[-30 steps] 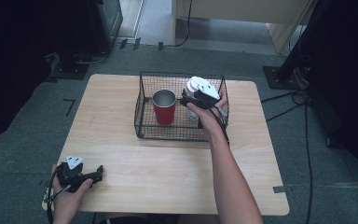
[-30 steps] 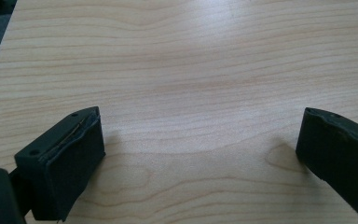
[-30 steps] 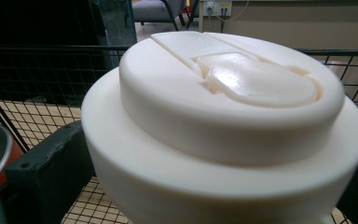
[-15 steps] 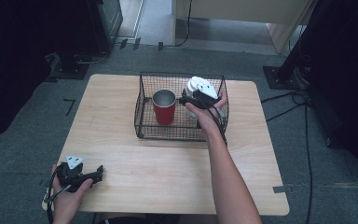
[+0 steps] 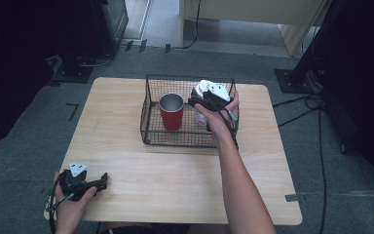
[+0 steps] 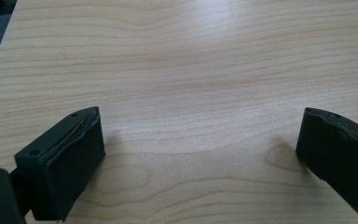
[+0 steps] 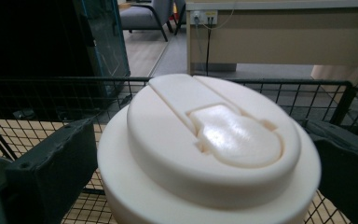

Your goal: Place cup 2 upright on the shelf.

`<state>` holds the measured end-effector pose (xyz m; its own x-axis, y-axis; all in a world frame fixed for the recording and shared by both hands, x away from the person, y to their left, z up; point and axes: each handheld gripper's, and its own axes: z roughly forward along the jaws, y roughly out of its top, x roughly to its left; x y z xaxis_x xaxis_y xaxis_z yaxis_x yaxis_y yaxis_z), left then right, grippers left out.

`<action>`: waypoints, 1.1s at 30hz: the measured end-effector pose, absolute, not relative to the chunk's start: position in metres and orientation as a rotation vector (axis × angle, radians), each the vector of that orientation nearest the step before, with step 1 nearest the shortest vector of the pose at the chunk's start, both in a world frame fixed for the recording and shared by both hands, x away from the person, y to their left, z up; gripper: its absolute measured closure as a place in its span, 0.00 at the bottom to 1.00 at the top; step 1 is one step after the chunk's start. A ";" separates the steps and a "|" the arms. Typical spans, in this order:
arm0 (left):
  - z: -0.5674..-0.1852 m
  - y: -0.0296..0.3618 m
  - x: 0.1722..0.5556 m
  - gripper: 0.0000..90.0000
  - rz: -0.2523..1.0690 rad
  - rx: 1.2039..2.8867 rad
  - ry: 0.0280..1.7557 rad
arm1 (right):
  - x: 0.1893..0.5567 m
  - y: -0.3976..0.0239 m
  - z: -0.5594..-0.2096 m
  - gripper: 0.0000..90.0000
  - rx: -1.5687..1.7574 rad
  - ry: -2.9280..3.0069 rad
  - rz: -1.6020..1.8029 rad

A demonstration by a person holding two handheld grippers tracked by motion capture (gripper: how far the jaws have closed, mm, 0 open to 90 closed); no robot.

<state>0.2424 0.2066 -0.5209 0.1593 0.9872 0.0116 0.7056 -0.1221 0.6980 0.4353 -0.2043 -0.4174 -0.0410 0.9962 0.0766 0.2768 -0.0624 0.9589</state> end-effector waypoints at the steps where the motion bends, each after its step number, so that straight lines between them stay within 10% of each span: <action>1: -0.521 0.207 0.242 0.02 0.665 1.891 1.603 | 0.435 -0.205 -0.416 0.00 1.438 1.415 1.154; 33: -0.521 0.207 0.242 0.02 0.664 1.892 1.602 | 0.364 -0.222 -0.390 0.00 1.349 1.508 1.244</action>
<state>0.2423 0.2066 -0.5209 0.1599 0.9871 0.0115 0.7056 -0.1224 0.6979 0.3636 -0.2220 -0.3896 -0.1652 0.9837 0.0714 0.2569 -0.0270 0.9661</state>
